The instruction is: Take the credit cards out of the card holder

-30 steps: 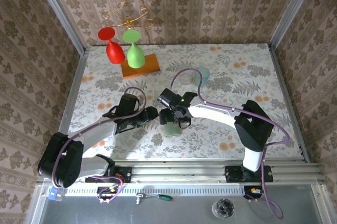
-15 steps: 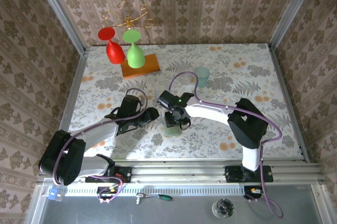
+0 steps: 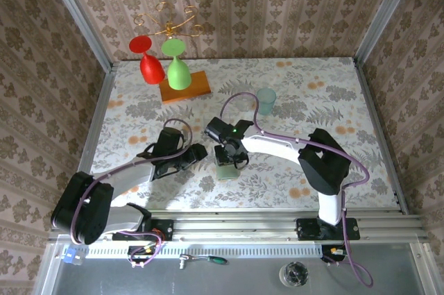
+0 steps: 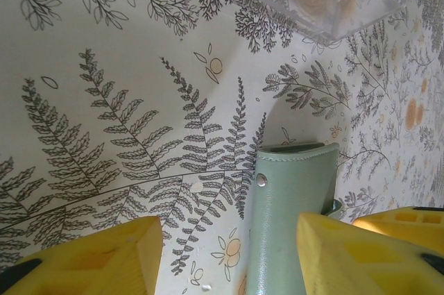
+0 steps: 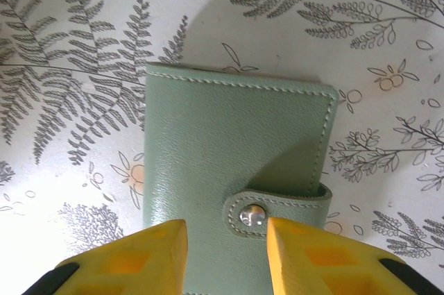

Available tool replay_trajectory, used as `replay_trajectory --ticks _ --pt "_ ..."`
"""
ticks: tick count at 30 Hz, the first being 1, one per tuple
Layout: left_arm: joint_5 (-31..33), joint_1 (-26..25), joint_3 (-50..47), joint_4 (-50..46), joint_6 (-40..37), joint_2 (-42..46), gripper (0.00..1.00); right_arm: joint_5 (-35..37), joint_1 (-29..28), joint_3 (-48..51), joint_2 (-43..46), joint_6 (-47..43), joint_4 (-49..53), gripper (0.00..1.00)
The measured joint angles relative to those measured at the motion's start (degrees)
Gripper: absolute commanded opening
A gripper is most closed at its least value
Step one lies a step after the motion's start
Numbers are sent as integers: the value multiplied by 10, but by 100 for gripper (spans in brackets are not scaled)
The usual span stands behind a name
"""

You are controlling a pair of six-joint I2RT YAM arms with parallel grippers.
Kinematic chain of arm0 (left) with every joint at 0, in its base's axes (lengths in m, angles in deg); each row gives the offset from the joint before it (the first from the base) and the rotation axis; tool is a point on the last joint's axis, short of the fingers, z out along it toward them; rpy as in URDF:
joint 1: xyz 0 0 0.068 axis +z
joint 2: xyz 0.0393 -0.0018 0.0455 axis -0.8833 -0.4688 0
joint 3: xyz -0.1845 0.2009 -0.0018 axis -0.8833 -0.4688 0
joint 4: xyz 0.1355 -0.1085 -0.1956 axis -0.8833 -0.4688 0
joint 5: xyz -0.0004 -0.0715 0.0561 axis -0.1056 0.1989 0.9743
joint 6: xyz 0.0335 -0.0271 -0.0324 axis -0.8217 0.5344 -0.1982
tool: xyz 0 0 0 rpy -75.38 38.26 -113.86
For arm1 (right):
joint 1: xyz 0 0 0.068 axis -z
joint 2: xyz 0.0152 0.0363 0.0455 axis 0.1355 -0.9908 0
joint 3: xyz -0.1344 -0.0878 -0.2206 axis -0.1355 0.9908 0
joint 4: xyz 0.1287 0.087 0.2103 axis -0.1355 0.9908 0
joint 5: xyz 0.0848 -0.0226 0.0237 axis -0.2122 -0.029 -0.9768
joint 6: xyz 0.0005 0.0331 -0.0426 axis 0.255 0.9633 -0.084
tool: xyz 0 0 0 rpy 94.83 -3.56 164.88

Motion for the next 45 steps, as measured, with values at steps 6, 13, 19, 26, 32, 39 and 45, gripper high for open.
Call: replay_trajectory --ticks 6,13,19,26,32,39,45 --pt "-1 4 -2 0 0 4 53 1 0 -1 -13 0 10 36" --pt "-6 4 -2 0 0 4 52 2 -3 -5 -31 0 14 32" --pt "-6 2 -2 0 2 4 52 2 -3 -6 -33 2 14 29" --pt "-6 -13 -2 3 7 2 51 3 -3 -4 -33 9 12 24" --pt "-6 -32 -1 14 11 -12 51 6 -2 9 -26 13 -1 14" --pt "-7 -44 -2 48 35 -26 44 3 0 27 -10 17 -18 0" --pt "-10 -62 -7 87 65 -26 26 -11 8 45 1 22 -39 0"
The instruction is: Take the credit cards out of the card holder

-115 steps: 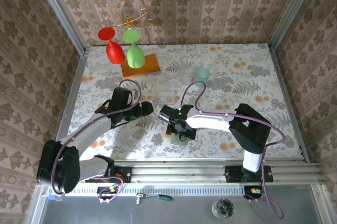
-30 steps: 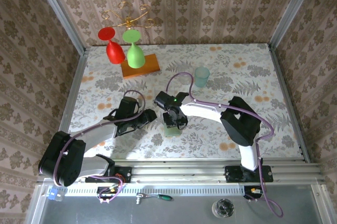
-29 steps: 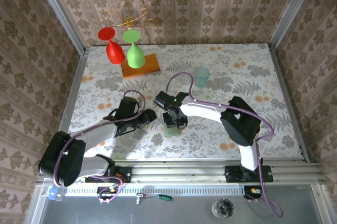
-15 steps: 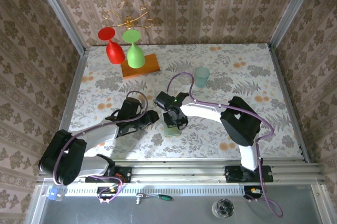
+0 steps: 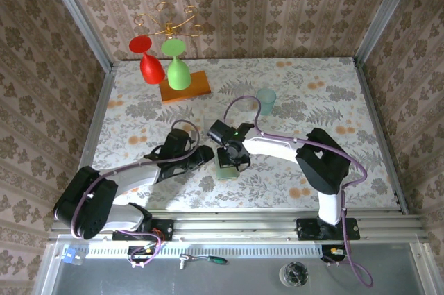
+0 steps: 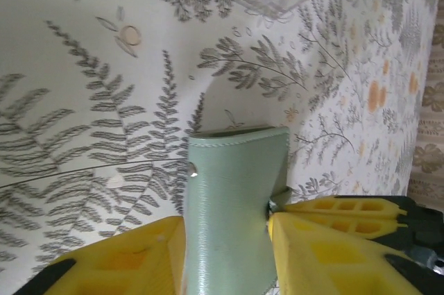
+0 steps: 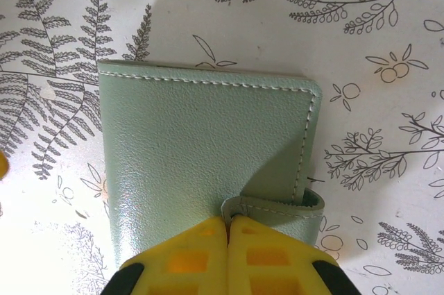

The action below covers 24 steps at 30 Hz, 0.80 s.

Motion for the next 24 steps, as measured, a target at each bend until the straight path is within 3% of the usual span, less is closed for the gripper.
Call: replay_trajectory --ticks 5,9,24 --pt "-9 -11 -22 44 36 -8 8 -21 8 16 10 7 -19 0" --pt "-13 -18 -35 70 63 -17 0 -29 12 19 12 8 -24 0" --pt "-45 -30 -73 260 143 -120 0 -37 15 19 12 8 -24 0"
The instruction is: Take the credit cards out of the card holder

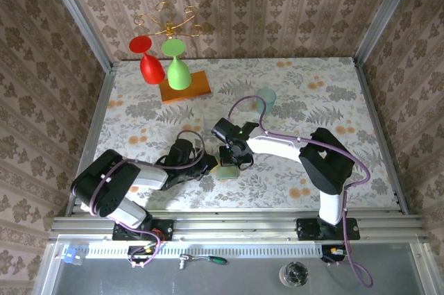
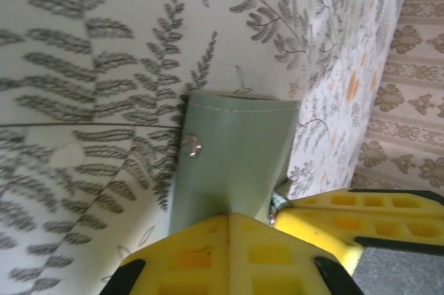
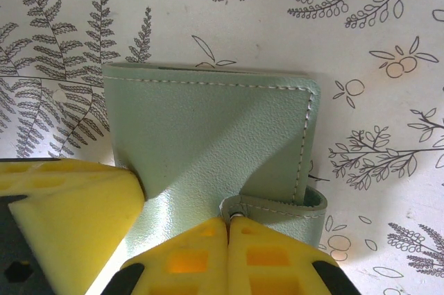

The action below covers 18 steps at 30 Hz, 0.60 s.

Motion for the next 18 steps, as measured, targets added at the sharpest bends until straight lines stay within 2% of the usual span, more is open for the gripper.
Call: replay_trajectory --ticks 9,18 --pt "-14 -10 12 25 8 -19 0 0 0 0 0 0 0 0" --pt "-24 -14 65 -90 -30 -19 0 6 0 -5 -1 -3 12 0"
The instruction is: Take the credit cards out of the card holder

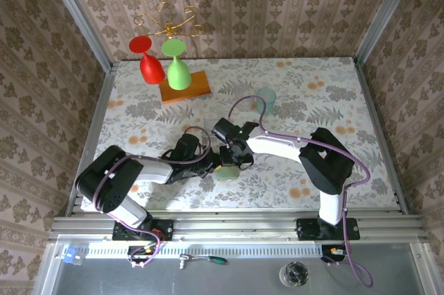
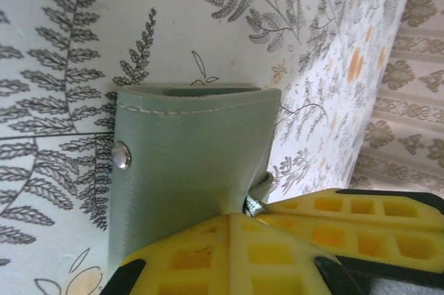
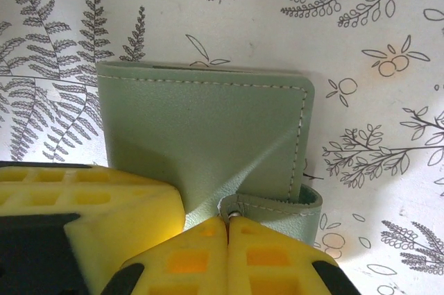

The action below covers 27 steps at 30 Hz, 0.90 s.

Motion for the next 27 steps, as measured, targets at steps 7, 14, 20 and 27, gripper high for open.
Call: replay_trajectory --ticks 7,14,20,27 --pt "2 0 26 -68 -51 2 0 34 -12 -14 -6 -9 22 0" --pt "1 0 27 -71 -71 -2 0 71 -22 -19 -9 -15 34 0" --pt "2 0 26 -71 -80 -3 0 86 -28 -19 -8 -16 38 0" --pt "1 0 30 -72 -90 -7 0 102 -28 -18 -4 -17 45 0"
